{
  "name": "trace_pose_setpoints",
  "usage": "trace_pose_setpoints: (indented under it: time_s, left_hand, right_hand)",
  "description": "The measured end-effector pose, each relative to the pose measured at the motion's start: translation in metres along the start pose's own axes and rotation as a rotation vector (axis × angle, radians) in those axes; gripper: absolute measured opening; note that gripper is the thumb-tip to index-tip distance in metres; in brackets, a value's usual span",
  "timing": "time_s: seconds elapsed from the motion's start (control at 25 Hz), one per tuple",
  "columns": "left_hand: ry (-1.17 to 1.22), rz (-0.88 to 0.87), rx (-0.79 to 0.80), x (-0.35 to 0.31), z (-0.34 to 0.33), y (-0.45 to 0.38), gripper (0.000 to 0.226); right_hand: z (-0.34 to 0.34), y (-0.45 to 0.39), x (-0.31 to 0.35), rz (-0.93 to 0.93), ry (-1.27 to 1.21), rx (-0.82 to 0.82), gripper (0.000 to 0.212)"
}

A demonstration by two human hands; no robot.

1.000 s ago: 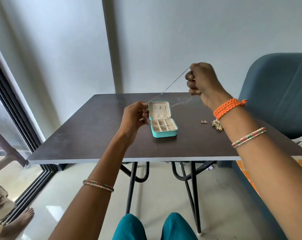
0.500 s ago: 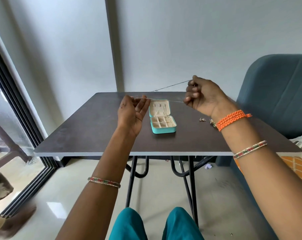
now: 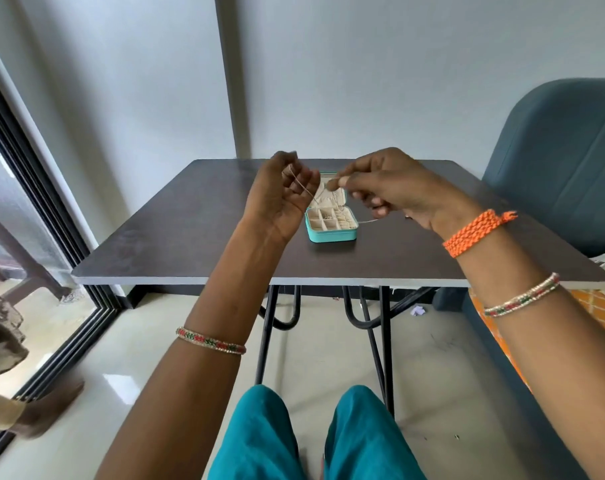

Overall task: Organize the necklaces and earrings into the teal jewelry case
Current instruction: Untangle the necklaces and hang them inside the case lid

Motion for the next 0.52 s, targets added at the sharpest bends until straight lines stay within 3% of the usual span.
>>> trace_pose_setpoints:
  time_s: [0.08,0.16,0.28,0.44,0.52]
  left_hand:
    - [-0.176,0.000,0.048,0.005,-0.004,0.007,0.025]
    - [-0.372,0.012,0.122,0.010,-0.011,0.018,0.021]
    - [-0.506,0.013,0.199,0.010,-0.019,0.031,0.023]
    - [-0.555,-0.008,0.308,0.010,-0.027,0.047,0.022]
    - [-0.549,-0.008,0.291,0.011,-0.024,0.048,0.023]
  right_hand:
    - [-0.015,0.014,0.018,0.073,0.127,0.178,0.013]
    - [-0.021,0.018,0.035,0.156,0.125,0.221,0.012]
    - [-0.005,0.007,0.053,0.273,0.051,0.027,0.010]
    - [0.008,0.002,0.047,0.267,-0.055,-0.154,0.013]
    - [0.014,0.001,0.042,0.268,-0.059,-0.259,0.016]
Point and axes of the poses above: each hand's wrist, its own y-axis away from the middle knuckle, its own z-axis out of the back of the hand, x = y × z, the point moved 10 cm from there along -y, towards the middle knuckle, and after that the axes turned 13 degrees about -x, right-handed, at the moved point
